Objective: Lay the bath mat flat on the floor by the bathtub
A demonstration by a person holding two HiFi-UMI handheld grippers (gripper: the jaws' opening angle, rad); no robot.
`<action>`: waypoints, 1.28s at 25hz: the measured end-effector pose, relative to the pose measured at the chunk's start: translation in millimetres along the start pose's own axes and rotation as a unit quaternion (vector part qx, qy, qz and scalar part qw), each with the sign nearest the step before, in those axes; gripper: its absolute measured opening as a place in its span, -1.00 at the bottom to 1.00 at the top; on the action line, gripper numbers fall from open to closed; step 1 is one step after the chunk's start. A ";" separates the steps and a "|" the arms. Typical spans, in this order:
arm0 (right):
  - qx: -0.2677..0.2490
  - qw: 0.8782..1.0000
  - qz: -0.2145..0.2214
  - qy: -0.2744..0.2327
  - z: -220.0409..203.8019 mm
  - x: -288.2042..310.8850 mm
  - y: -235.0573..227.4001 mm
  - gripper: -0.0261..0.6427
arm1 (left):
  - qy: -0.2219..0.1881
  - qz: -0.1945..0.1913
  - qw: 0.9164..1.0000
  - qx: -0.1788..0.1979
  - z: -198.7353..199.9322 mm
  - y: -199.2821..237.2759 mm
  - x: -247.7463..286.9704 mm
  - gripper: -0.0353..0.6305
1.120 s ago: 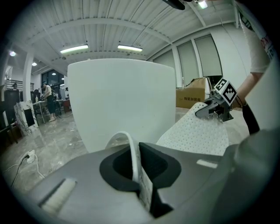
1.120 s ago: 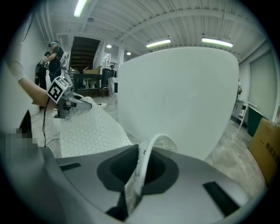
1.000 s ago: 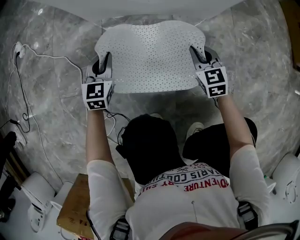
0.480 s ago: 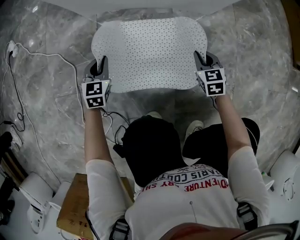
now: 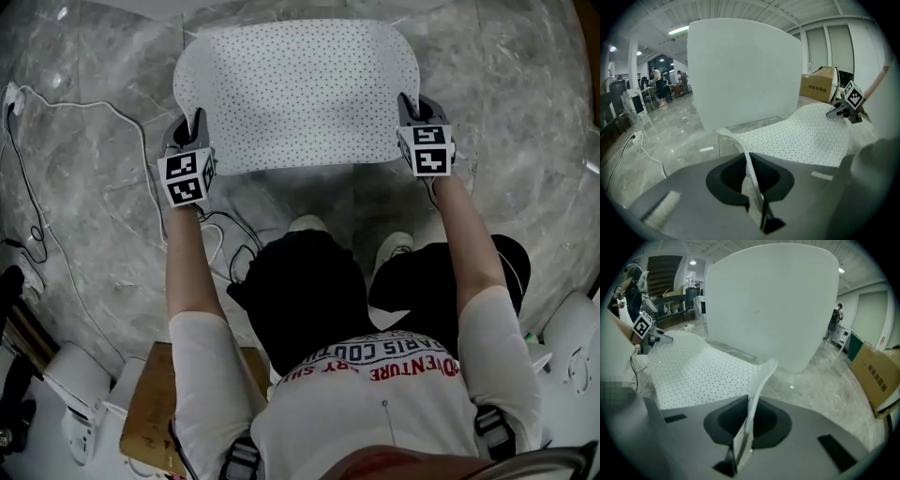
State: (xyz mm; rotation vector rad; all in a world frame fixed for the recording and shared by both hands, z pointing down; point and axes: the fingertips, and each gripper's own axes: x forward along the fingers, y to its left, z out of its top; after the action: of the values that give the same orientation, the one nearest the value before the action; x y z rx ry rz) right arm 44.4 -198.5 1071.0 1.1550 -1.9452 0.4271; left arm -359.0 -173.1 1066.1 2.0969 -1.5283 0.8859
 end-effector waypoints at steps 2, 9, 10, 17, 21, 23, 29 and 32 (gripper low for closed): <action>0.008 1.000 -0.009 0.012 -10.1 5.7 -5.4 -0.87 | 0.010 -0.001 1.000 -0.010 -8.1 1.4 5.0 -0.83; 0.032 0.999 -0.020 0.030 -33.9 18.8 -16.8 -0.87 | 0.044 0.018 0.999 -0.014 -34.1 9.1 18.3 -0.83; 0.034 0.999 -0.021 0.032 -35.5 19.7 -17.7 -0.87 | 0.045 0.024 0.999 -0.015 -36.8 11.6 18.9 -0.83; 0.056 0.998 -0.003 0.036 -39.5 24.1 -14.7 -0.47 | 0.044 0.020 0.998 -0.050 -42.2 11.8 24.1 -0.24; 0.039 0.998 -0.007 0.042 -41.1 27.5 -11.5 -0.23 | 0.039 0.033 0.997 -0.056 -42.5 13.1 29.2 0.02; 0.035 0.998 -0.017 0.046 -41.5 26.7 -13.8 -0.13 | 0.034 0.053 0.996 -0.063 -43.7 18.1 29.4 0.20; 0.029 0.998 -0.056 0.024 -18.8 15.6 -28.9 -0.08 | 0.005 0.117 0.990 -0.082 -34.5 40.9 13.5 0.47; 0.026 0.996 -0.080 0.001 -1.9 9.0 -38.9 -0.06 | -0.004 0.120 0.990 -0.070 -22.7 41.6 8.0 0.48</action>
State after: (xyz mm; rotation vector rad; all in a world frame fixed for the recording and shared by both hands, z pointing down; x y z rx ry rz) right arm 75.9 -222.8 1074.9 1.3319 -1.8342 0.3953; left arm -402.5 -177.6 1085.9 1.8478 -1.8193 0.8237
